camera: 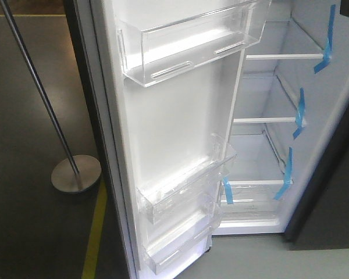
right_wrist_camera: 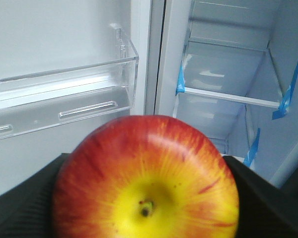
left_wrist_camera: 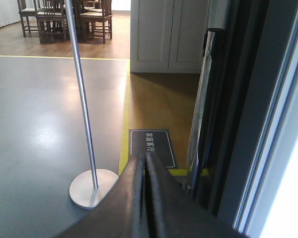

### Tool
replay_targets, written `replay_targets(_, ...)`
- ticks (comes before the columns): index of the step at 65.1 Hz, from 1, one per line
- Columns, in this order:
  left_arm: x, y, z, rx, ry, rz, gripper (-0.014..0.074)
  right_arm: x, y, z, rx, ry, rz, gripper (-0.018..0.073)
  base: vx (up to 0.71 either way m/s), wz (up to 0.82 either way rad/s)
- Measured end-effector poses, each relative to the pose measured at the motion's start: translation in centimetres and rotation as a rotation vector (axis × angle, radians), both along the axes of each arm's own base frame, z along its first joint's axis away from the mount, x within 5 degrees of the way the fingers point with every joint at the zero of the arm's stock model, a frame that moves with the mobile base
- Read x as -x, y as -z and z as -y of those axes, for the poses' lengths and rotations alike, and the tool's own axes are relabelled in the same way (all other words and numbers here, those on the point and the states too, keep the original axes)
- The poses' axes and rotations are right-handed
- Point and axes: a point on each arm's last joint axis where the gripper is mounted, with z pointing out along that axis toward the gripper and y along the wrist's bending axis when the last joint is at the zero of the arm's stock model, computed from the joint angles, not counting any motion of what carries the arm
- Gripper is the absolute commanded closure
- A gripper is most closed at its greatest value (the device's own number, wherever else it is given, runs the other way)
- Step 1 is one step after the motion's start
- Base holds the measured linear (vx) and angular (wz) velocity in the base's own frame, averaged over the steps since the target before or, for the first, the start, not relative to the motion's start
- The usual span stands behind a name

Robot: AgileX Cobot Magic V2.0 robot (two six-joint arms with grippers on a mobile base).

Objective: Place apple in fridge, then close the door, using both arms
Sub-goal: 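Move close to the refrigerator shelves, right gripper holding the apple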

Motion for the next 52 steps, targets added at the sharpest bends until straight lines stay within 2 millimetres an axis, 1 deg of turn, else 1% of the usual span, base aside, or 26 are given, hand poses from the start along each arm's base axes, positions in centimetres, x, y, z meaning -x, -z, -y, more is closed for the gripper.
replay_targets(52, 0.0, 0.0, 0.0, 0.0, 0.0, 0.0, 0.0603, 0.0, 0.0, 0.0, 0.0, 0.0, 0.0, 0.0356, 0.04, -0.01)
